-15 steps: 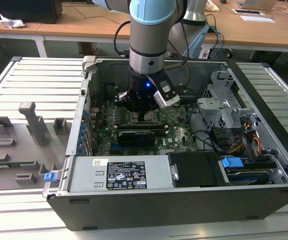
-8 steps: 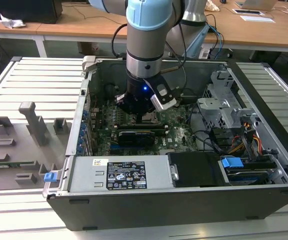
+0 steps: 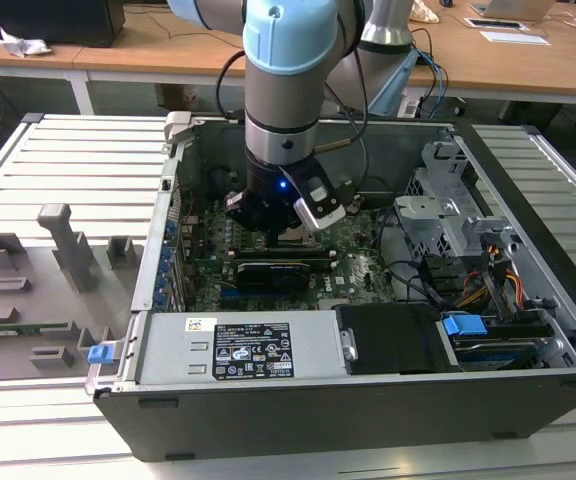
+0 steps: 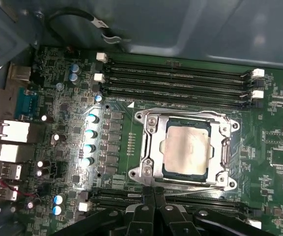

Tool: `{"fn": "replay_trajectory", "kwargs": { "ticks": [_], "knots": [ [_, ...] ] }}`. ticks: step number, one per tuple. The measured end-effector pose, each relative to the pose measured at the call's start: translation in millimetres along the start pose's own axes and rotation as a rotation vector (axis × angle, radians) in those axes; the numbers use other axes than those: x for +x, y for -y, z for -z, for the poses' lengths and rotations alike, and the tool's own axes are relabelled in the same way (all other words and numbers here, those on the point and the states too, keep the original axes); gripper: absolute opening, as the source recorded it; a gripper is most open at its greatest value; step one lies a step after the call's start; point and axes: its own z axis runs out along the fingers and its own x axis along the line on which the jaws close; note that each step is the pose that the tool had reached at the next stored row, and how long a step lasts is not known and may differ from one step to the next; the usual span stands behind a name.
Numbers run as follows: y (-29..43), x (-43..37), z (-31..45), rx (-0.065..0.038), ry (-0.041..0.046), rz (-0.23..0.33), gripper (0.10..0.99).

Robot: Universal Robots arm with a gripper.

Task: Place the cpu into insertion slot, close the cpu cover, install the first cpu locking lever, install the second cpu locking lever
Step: 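Install the second cpu locking lever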

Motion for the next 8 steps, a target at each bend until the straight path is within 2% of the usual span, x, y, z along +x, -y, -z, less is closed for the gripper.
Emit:
{"fn": "replay_trajectory", "kwargs": {
  "ticks": [1,3,4,8],
  "knots": [
    [0.2,0.5,-1.0,-0.002,0.0002,0.0,0.106],
    [0.7,2.0,-2.1,-0.013,0.0012,0.0,0.106],
    [1.5,4.8,-2.4,-0.024,0.0023,0.0,0.106],
    [2.8,7.2,-4.2,-0.032,0.0031,0.0,0.106]
  ]
}}
